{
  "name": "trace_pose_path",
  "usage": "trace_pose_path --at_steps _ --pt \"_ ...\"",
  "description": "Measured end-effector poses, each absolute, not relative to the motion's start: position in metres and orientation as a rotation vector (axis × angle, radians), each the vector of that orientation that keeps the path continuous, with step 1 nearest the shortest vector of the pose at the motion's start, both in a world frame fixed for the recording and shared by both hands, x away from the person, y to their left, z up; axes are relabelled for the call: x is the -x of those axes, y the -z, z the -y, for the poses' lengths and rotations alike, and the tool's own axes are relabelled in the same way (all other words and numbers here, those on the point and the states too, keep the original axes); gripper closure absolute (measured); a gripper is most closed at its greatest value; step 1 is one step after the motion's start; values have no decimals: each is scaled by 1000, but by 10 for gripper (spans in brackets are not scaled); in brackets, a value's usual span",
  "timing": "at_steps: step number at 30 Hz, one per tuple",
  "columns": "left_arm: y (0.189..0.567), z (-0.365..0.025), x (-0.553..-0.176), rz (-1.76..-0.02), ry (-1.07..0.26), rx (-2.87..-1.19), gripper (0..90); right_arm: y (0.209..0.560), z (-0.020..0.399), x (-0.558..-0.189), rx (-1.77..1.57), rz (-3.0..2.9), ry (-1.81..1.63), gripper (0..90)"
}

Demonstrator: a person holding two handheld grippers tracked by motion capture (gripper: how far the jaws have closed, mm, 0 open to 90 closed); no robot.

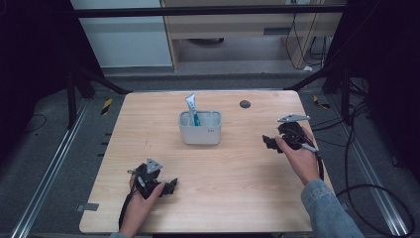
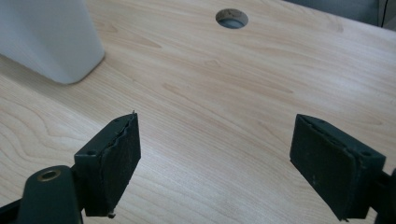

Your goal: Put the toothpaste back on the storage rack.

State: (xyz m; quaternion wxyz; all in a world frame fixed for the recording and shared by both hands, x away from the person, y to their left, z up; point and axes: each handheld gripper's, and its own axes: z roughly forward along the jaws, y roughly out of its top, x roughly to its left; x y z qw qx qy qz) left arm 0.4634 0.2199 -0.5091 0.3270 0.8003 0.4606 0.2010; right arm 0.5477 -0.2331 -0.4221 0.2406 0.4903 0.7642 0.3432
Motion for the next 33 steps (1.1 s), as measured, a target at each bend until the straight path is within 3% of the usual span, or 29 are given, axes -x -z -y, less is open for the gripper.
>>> trace_pose_path --at_steps 33 --pt "509 -220 -463 -1207 -527 -2096 0 485 231 -558 -1417 -2144 -931 135"
